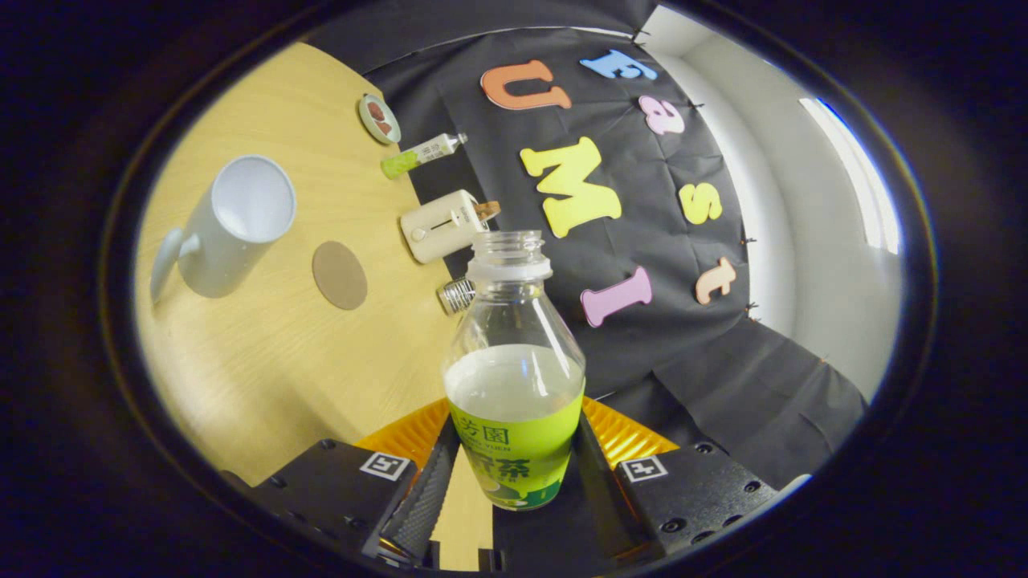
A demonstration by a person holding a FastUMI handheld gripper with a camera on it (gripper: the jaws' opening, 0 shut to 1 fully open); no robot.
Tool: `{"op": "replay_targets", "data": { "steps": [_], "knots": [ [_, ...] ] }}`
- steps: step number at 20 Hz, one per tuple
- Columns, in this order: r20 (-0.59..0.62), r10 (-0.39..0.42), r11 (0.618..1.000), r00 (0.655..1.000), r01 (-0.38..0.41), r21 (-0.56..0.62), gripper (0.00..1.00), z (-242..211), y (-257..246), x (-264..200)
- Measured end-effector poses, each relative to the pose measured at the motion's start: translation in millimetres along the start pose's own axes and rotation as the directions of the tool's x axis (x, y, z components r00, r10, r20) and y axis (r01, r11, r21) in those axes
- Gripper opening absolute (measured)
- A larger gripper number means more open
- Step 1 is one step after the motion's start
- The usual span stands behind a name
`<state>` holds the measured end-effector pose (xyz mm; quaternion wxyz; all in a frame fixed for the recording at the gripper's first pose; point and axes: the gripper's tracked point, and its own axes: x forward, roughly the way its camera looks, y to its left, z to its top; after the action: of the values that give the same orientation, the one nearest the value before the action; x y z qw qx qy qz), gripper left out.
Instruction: Take the bottle from table, then pour the juice into the cup, finally place the bottle on the coaster
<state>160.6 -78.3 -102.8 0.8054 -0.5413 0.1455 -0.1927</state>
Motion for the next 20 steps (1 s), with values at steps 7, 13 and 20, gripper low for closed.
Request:
{"op": "replay_targets", "data": {
  "steps": [7, 13, 20],
  "knots": [
    [0.071, -0.022, 0.983, 0.997, 0.035, -0.183, 0.80, 13.4, 3.9, 0.7],
    [0.121, -0.072, 0.952, 0.990, 0.105, -0.289, 0.80, 37.5, -9.1, 7.4],
    [0.138, -0.074, 0.888, 0.988, 0.128, -0.442, 0.80, 52.1, -6.2, 3.1]
  ]
}}
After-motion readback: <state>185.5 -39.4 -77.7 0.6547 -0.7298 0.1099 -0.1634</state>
